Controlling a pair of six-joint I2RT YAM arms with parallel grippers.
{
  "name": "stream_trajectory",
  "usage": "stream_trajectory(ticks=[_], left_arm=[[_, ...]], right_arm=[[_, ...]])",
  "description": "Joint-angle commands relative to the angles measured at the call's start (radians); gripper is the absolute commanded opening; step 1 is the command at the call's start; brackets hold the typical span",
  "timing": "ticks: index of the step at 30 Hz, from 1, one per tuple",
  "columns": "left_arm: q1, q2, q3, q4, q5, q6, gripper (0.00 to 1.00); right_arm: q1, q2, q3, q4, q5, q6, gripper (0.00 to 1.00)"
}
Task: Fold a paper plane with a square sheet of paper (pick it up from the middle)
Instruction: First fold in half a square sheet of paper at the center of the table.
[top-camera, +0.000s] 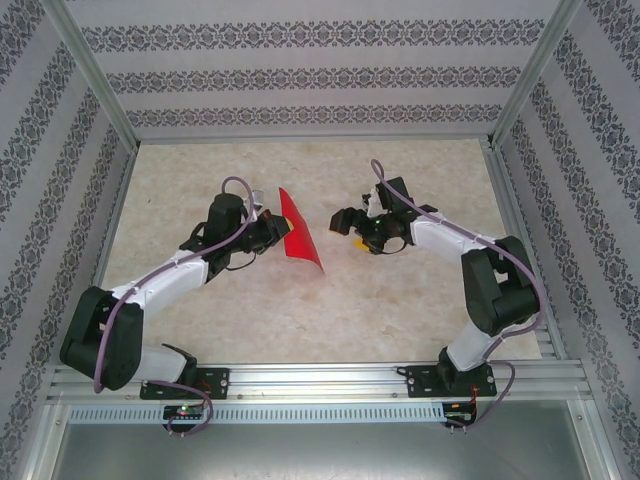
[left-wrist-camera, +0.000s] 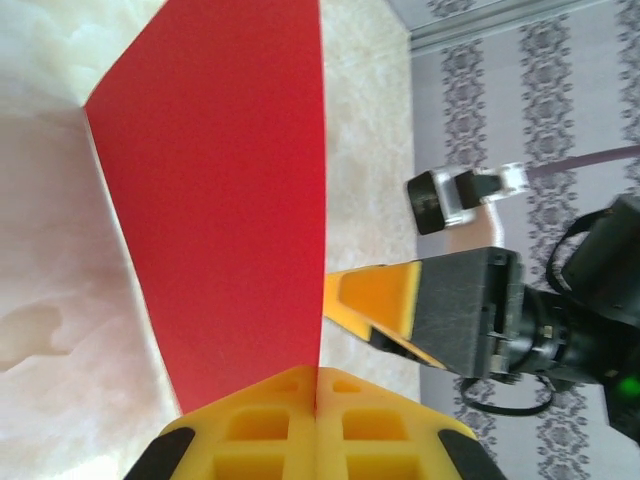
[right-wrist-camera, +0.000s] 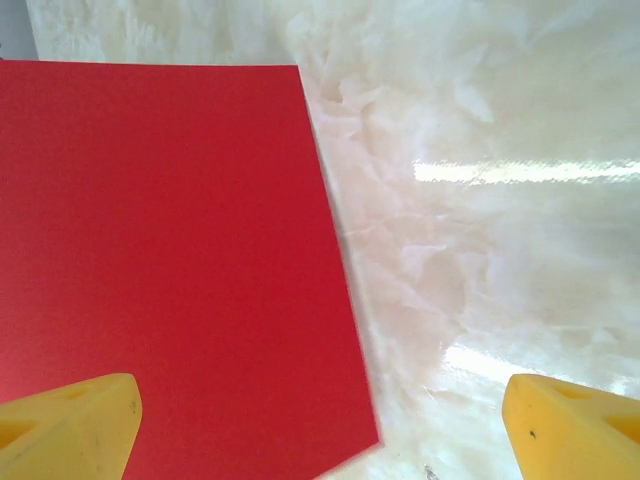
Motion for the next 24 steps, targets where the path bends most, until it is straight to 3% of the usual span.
stream_trajectory(ticks=[1,5,12,20,24], left_arm=[[-0.031,0.029,0.123,-0.239,-0.051,0.121,0.00],[-0.078,0.106,0.239,-0.374,-0.072,0.184,0.00],[-0.158,0.283,0.321,-0.303,-0.051,0.181,0.00],[-0.216,0.349,0.201,-0.034,-0.122,0.066,0.00],[-0.218,0.337,0.146,-0.032,-0.187,0.042,0.00]], right_arm=[[-0.002,-0.046,-0.001,-0.036,0.056,-0.041,0.94],[-0.003,-0.057,-0.010,-0.038,0.080,-0.036,0.94],[-0.011,-0.085,-0.036,-0.036,0.116,-0.034,0.94],[-0.031,-0.086,-0.055,-0.063,0.074,-0.100,0.92],[-0.013,-0.045,-0.038,-0.087,0.044,-0.125,0.91]])
